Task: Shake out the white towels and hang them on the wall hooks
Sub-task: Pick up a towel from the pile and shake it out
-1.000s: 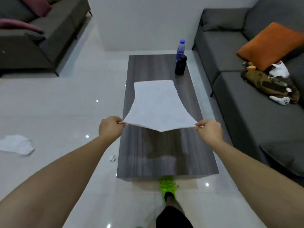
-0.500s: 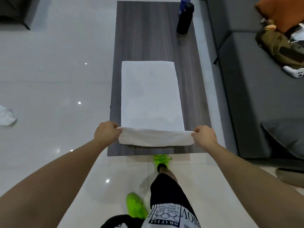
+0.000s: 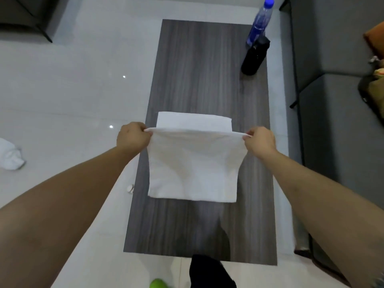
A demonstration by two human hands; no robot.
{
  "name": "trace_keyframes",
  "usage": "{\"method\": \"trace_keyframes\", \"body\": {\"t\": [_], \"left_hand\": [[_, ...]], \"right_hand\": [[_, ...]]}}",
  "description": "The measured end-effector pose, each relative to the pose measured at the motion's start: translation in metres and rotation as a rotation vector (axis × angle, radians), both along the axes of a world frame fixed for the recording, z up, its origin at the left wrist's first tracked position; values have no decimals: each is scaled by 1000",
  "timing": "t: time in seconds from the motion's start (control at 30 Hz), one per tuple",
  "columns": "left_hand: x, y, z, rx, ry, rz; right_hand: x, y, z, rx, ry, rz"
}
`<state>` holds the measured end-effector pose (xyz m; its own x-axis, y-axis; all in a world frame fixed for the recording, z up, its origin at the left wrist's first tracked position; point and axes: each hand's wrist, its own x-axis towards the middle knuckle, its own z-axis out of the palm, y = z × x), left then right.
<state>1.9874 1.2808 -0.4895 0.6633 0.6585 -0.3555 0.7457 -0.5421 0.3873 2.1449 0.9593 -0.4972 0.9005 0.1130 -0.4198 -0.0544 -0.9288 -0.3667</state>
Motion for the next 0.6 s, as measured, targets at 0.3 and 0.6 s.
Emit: {"method": "trace_keyframes", "body": {"t": [0.3, 0.6], "left_hand": [[18, -10, -63, -112, 28, 128], [-86, -57, -172, -261, 338, 231]], "right_hand": [[10, 9, -71, 67, 77, -64], [-115, -27, -168, 28, 451, -328]]}}
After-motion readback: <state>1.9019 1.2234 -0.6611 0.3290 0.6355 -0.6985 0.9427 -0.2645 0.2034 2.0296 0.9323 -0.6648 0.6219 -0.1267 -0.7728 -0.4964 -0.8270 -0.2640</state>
